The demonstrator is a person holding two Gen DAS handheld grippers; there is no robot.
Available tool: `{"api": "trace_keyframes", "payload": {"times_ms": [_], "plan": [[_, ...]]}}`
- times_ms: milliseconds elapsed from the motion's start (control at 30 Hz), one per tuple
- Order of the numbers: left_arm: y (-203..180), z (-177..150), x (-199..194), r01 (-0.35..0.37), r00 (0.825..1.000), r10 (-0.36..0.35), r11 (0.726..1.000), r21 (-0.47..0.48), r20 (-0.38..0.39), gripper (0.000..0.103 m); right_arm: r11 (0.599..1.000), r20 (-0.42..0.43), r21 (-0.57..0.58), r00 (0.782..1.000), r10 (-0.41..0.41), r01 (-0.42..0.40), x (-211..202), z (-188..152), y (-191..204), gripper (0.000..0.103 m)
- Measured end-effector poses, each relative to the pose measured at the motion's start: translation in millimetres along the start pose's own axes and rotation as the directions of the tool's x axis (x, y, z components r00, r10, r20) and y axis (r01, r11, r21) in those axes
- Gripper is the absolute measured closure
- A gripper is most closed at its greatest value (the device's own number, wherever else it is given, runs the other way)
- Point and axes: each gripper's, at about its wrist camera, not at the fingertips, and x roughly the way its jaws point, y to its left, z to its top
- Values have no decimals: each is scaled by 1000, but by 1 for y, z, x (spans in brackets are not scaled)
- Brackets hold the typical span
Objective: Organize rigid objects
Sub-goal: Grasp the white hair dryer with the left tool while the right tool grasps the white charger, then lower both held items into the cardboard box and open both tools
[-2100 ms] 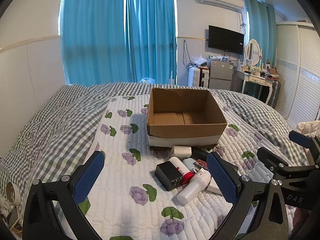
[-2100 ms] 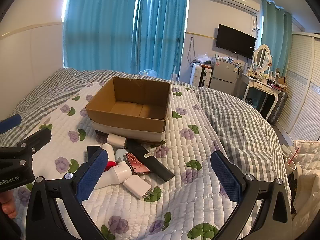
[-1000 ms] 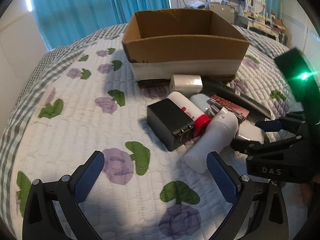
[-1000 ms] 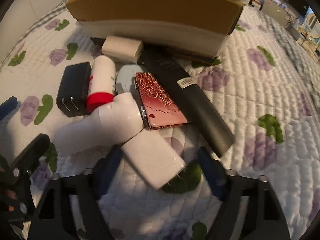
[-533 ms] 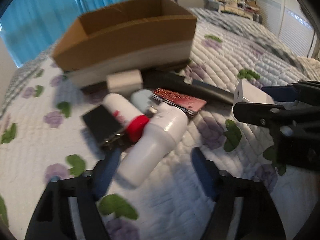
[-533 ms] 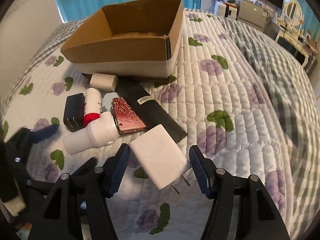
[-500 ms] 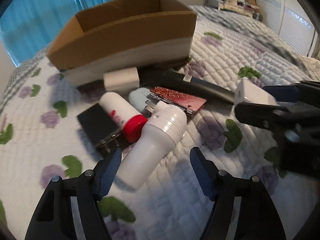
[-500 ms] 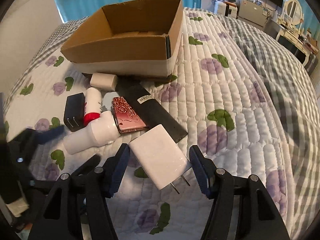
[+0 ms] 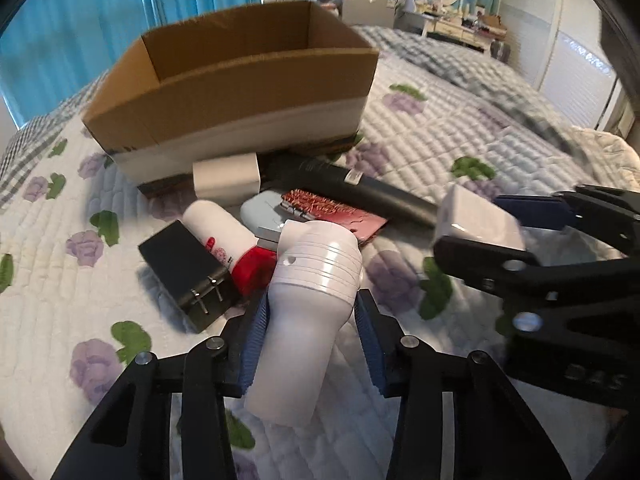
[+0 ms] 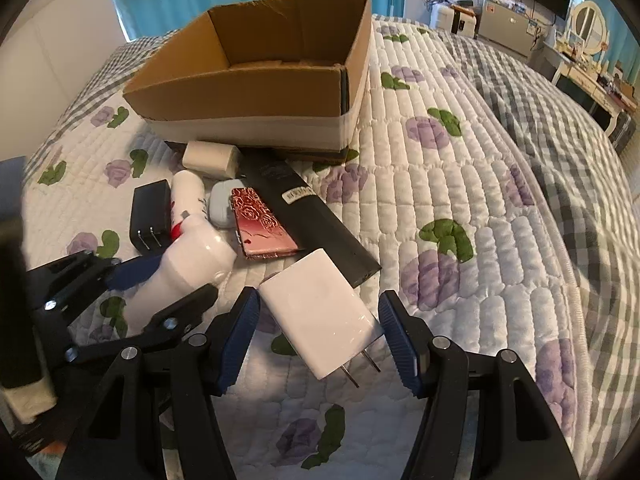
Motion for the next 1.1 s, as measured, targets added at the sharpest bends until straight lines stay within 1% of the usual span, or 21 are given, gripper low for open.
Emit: {"api": "trace_keyframes", "payload": {"times_ms": [100, 200, 300, 433, 533, 667, 800, 900, 1000, 1100], "plan": [[-1, 0, -15, -5, 1000, 5, 1000, -5, 27, 59, 1000, 24, -14, 1000, -9, 9, -9, 0, 6, 42], [7, 7, -33, -2, 998, 4, 1000, -23, 64, 59, 999, 56, -21, 998, -25, 26, -24, 3, 11, 42], [14, 16, -49, -20, 995, 24, 999, -43, 99, 59, 999, 92, -27, 995, -35, 38, -44, 11, 14, 42], [32, 42, -73, -27, 989, 38, 997, -73, 144, 59, 996, 156, -53, 986, -57, 66, -78, 31, 22, 42], [50, 71, -94, -71, 976, 87, 994, -84, 199, 59, 994, 210, -80, 976, -60, 78, -102, 53, 29, 42], [73, 106, -107, -101, 961, 124, 989, -105, 245, 59, 989, 271, -113, 961, -61, 95, -122, 92, 39, 42], [92, 141, -97, -139, 954, 165, 983, -120, 252, 59, 991, 308, -115, 951, -30, 68, -121, 137, 41, 42], [106, 167, -75, -146, 956, 175, 980, -137, 237, 59, 993, 312, -108, 950, -20, 56, -105, 171, 36, 42], [116, 192, -38, -148, 962, 176, 979, -142, 209, 59, 995, 310, -92, 951, -19, 49, -79, 201, 28, 42], [113, 202, -6, -163, 966, 185, 978, -127, 182, 59, 996, 300, -79, 954, -20, 46, -48, 224, 20, 42]]}}
